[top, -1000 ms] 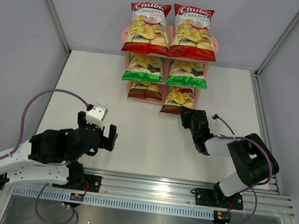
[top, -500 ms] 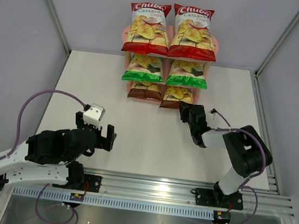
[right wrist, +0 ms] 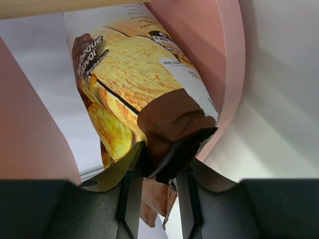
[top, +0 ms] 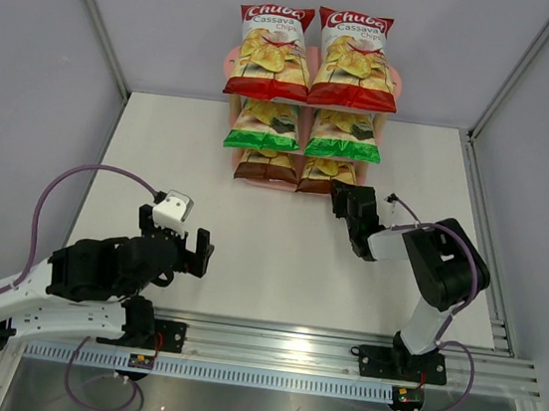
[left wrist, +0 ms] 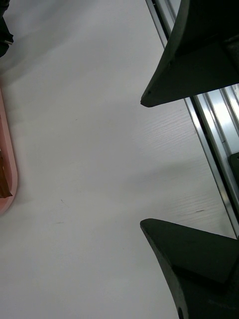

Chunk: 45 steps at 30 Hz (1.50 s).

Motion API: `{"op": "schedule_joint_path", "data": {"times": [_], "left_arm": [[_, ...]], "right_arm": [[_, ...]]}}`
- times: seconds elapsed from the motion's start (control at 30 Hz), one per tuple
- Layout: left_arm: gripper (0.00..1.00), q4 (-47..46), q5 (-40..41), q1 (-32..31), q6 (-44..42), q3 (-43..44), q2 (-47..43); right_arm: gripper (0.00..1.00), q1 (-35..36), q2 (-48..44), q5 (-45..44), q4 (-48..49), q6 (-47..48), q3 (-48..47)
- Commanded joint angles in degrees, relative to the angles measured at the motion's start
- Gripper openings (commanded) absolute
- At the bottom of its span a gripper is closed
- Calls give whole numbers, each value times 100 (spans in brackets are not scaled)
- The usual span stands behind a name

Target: Place and organize the chips bags onto the shelf

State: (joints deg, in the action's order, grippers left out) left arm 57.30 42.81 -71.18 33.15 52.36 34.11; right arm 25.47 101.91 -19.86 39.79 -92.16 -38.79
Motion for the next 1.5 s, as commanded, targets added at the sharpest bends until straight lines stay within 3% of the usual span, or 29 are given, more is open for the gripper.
{"op": "schedule_joint_path", "data": {"times": [0.0, 0.33, 0.77, 1.03, 1.3, 1.47], "left_arm": [[99, -184, 17, 7, -72, -15, 8], [99, -175, 43, 7, -63, -24, 43], [99, -52, 263, -1, 52, 29, 87], [99, 71, 685, 16, 236, 82, 149], [99, 150, 957, 200, 456, 134, 166], [99, 36, 879, 446, 315, 108, 149]], "right_arm": [[38, -51, 206, -45, 240, 84, -226], [43, -60, 259, -80, 310, 40, -279], [70, -60, -417, -80, 152, 321, 187], [77, -60, -961, 140, 354, 593, 784], [85, -104, -2463, 281, 179, 1690, 1882], [95, -95, -4542, 27, -2050, 2894, 1849]]}}
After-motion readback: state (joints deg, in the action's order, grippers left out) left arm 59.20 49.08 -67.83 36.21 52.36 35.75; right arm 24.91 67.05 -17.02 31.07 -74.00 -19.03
